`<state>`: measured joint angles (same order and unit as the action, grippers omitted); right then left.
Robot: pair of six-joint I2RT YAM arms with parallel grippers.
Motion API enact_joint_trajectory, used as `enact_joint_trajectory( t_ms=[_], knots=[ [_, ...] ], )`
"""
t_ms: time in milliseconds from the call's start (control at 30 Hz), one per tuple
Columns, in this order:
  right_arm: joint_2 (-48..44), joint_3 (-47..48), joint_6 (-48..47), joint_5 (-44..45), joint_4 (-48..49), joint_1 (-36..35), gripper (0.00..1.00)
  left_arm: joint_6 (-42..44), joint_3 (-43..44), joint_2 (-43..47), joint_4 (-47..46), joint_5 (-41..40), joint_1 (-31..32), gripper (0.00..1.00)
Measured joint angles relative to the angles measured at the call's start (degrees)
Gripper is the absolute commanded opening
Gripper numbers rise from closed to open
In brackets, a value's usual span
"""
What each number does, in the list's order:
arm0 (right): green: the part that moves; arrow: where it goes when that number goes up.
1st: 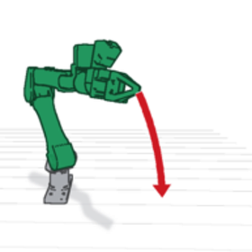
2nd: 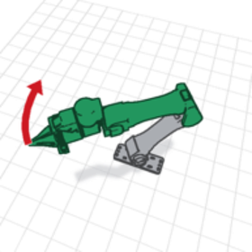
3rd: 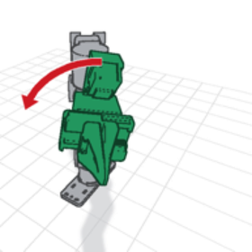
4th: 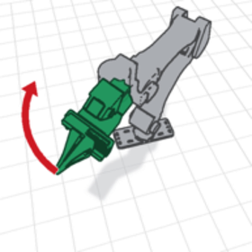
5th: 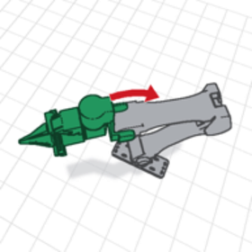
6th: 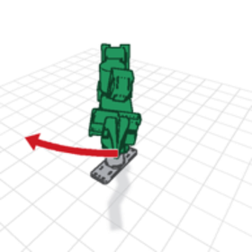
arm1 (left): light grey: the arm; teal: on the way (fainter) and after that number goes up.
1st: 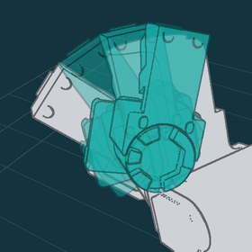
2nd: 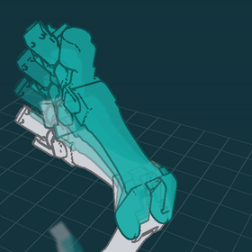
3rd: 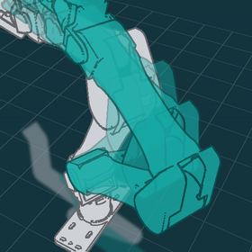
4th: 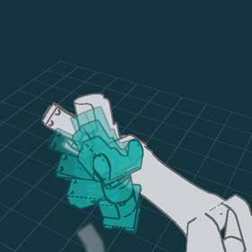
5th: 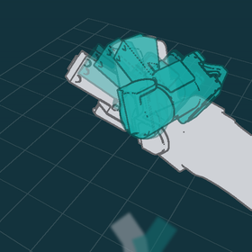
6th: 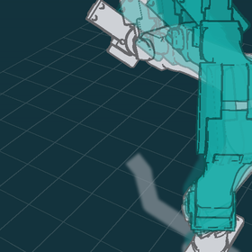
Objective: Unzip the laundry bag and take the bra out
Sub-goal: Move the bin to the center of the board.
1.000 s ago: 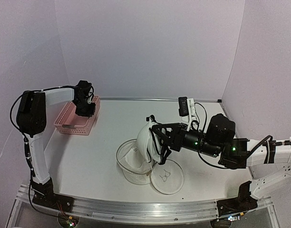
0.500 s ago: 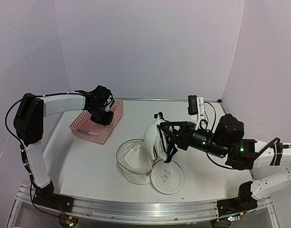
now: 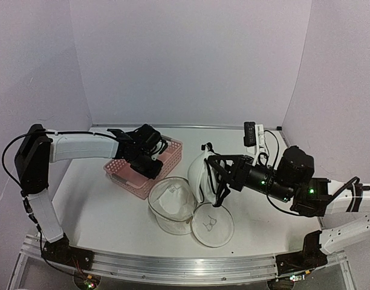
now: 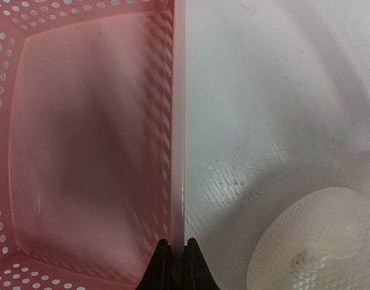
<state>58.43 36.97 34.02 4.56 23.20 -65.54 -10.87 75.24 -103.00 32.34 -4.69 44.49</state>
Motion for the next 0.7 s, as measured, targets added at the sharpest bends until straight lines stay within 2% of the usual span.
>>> enact_joint_trajectory(
  t_ms=[300,700],
  knots=[
    [0.0,0.0,-0.2,0.9,-1.3,0.0,0.0,-0.7,-3.4,1.6,-2.1,0.0,5.7,0.0],
    [0.7,0.4,-1.0,2.4,-3.0,0.0,0.0,3.1,-2.7,0.4,-4.3,-0.5,5.8,0.0]
  ],
)
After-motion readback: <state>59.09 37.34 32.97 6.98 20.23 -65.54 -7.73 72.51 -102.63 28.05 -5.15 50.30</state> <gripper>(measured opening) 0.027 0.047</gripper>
